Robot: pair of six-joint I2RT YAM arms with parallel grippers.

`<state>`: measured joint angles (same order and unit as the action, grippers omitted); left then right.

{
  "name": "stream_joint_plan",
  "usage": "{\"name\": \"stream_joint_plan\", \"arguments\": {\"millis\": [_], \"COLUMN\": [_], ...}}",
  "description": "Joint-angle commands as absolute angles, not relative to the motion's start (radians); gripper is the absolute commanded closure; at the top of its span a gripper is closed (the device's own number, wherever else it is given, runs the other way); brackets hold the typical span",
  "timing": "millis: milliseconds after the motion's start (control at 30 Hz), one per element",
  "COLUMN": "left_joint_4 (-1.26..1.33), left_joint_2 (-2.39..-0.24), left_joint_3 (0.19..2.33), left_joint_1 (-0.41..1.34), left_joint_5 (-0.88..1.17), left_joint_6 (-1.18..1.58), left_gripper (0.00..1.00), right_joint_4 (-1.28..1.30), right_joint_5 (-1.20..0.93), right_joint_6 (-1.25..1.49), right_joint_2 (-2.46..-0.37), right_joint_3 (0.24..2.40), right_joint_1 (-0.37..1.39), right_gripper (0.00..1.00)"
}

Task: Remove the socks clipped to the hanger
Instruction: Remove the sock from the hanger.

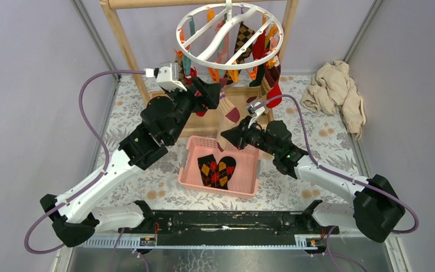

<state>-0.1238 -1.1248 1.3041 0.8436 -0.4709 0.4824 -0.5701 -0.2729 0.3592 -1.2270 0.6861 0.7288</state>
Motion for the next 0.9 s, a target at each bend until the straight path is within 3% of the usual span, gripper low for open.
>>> {"name": "stream_joint_plan", "arguments": {"millis": [0,433,867], "left_joint_4": [0.021,0.084,0.182], "left_joint_2": [-1.155,-1.215,-1.256], "left_joint_3": [1.299,1.318,1.316], "left_joint_1": [0.850,0.855,0.861], "left_joint_5": [-0.512,-0.549,-0.580], "left_joint_6": [0.420,0.359,0.309], "left_gripper": [0.14,0.33,0.36], "right_joint_4": [-0.589,-0.584,-0.575], "right_joint_5": [-0.255,-0.252,-0.256], "right_joint_6": [0.337,0.337,0.331], "right_joint_2": [-1.207,-1.201,-1.182], "right_joint_3": [0.732,0.727,0.723], "right_joint_1": [0.742,0.745,0.744], "right_gripper": [0.98,0.99,0.99]}}
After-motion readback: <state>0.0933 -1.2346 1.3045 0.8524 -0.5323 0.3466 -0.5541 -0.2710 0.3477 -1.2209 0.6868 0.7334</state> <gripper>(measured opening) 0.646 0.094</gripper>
